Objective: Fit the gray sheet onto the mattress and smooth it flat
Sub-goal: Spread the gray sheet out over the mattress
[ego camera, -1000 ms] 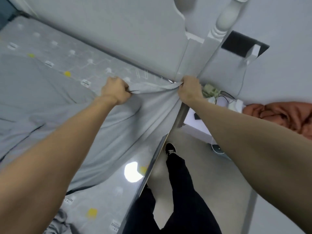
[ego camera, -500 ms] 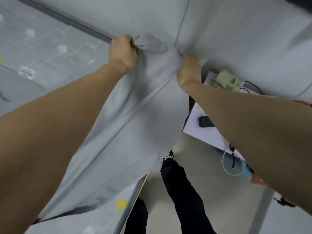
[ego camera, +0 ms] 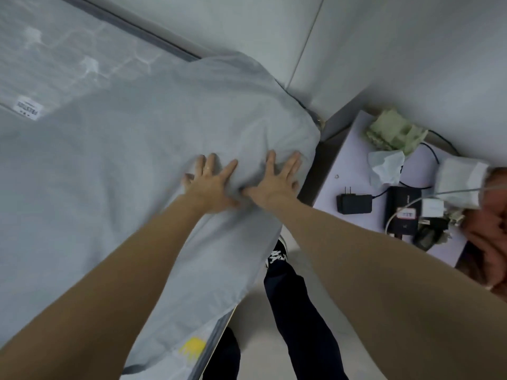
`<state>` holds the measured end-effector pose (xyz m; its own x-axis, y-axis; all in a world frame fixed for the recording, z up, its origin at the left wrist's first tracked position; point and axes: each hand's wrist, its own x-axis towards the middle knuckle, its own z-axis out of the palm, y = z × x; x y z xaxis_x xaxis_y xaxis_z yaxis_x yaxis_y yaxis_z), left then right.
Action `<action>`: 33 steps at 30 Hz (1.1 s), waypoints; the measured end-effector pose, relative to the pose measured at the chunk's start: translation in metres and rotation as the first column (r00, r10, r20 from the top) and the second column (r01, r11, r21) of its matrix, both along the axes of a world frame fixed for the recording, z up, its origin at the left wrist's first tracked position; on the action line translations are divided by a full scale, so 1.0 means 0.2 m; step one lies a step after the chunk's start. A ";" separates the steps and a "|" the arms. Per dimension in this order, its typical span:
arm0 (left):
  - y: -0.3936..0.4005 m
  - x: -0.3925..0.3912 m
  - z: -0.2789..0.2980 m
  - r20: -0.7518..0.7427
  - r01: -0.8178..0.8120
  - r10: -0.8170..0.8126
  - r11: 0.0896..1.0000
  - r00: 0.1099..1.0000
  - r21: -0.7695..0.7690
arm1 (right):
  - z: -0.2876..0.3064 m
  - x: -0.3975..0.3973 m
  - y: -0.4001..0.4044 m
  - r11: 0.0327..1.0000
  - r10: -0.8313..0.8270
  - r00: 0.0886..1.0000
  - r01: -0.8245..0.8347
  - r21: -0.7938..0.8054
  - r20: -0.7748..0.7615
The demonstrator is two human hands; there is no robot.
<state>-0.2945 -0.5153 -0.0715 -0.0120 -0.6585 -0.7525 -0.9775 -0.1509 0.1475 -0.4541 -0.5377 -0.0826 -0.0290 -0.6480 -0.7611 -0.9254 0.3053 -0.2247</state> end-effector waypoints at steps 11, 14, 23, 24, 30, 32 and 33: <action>-0.22 -0.32 -0.21 0.078 -0.053 0.068 0.983 0.995 -0.175 | -0.14 -0.40 -0.43 0.759 0.557 0.810 -0.586 -0.285 -0.181; -0.25 -0.31 -0.13 0.033 -0.088 0.092 0.989 0.995 -0.123 | -0.06 -0.34 -0.45 0.763 0.570 0.783 -0.617 -0.193 -0.249; 0.25 0.15 0.45 -0.254 -0.453 0.406 0.877 0.878 -0.161 | 0.56 0.20 0.02 0.851 0.454 0.889 -0.452 -0.268 -0.059; 0.35 0.20 0.52 -0.240 -0.479 0.436 0.862 0.868 -0.166 | 0.62 0.25 0.11 0.849 0.472 0.881 -0.464 -0.255 -0.032; 1.16 0.53 1.09 -0.204 -0.649 0.618 0.742 0.759 -0.168 | 1.16 0.63 0.84 0.805 0.588 0.803 -0.567 -0.176 0.102; 1.46 0.66 1.24 -0.213 -0.697 0.664 0.694 0.716 -0.178 | 1.30 0.75 1.08 0.791 0.611 0.782 -0.593 -0.155 0.126; 1.62 0.73 1.31 -0.212 -0.724 0.692 0.664 0.690 -0.189 | 1.35 0.83 1.21 0.778 0.627 0.766 -0.610 -0.151 0.138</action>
<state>-0.1480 -0.1909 0.1910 0.4607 -0.6590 -0.5945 -0.5640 -0.7346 0.3773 -0.2880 -0.2962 0.1882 0.5266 -0.5463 -0.6513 -0.8500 -0.3499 -0.3937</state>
